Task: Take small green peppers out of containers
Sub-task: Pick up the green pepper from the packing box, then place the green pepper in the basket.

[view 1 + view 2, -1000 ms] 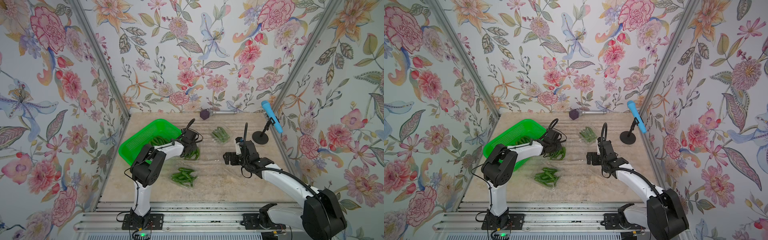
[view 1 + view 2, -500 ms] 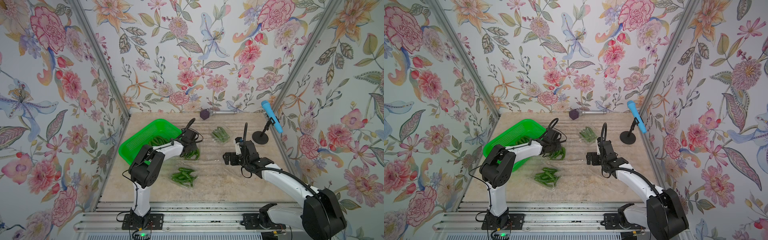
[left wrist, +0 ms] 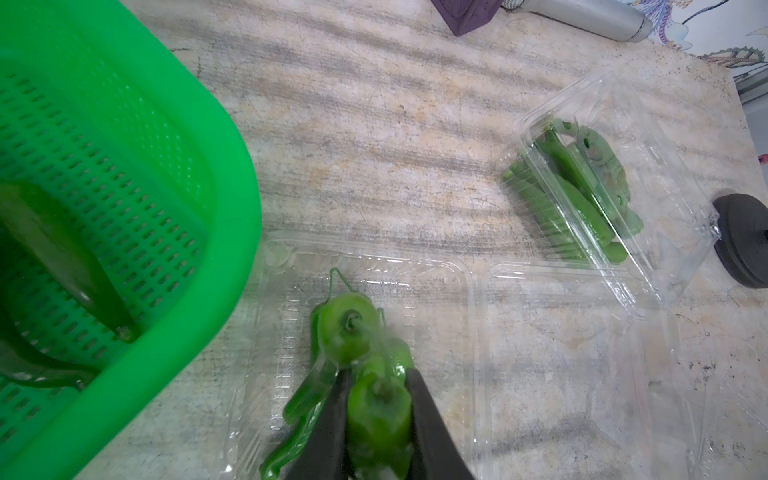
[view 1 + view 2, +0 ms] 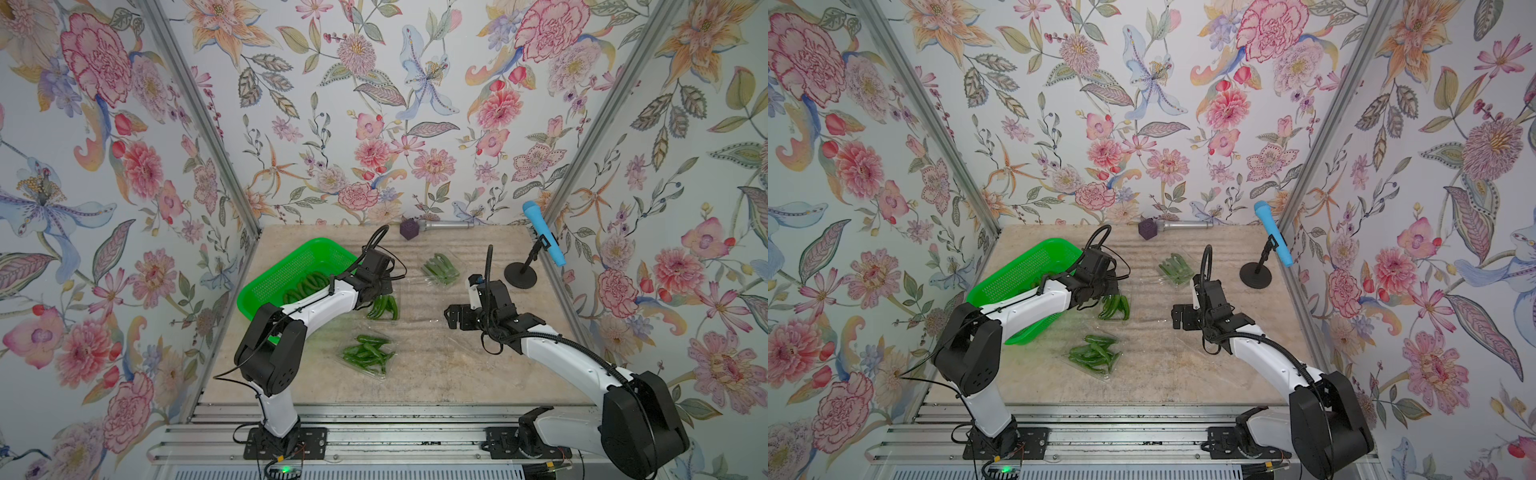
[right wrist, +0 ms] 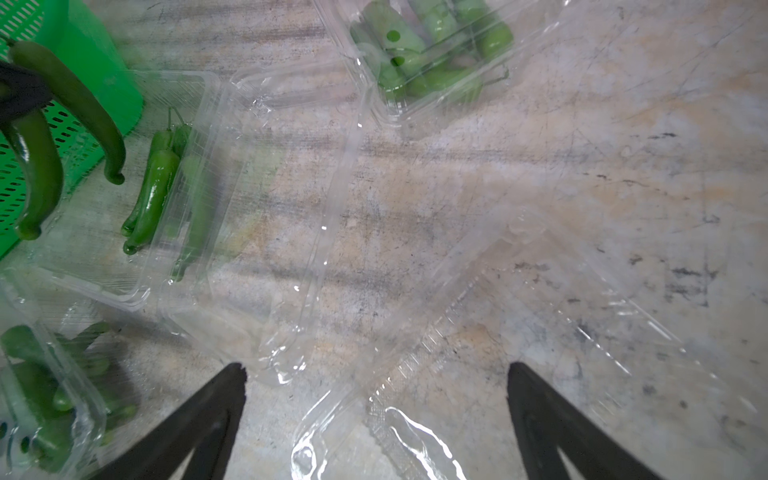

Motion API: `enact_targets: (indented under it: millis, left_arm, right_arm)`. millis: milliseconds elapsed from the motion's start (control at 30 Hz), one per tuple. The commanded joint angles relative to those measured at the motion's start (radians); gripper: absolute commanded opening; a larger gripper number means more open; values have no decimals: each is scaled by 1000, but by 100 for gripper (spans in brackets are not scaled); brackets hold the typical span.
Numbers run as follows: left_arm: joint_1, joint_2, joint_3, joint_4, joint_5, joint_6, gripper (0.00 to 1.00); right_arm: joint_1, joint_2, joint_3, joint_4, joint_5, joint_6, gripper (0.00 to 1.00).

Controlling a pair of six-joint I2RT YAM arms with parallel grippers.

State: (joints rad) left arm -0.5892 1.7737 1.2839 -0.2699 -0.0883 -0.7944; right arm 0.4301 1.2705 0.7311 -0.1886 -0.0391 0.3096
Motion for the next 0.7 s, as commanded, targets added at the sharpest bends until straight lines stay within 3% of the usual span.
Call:
enact_targets:
  millis: [0,233,500,667]
  left_arm:
    - [5,-83,47,-86,-85,65,13]
    - [88,-148,106,-180,-116,123,19]
    - [326,-136,77,-203,-63,166,21]
    - [396,-86,75,-215,-39,197,47]
  right_arm:
    - [-2,20,34,30,-25,-1,100]
    - [8,81,77,37,-39,3,100]
    - [29,141,114,46,-36,11,100]
    - [32,168,122,39,-19,30,100]
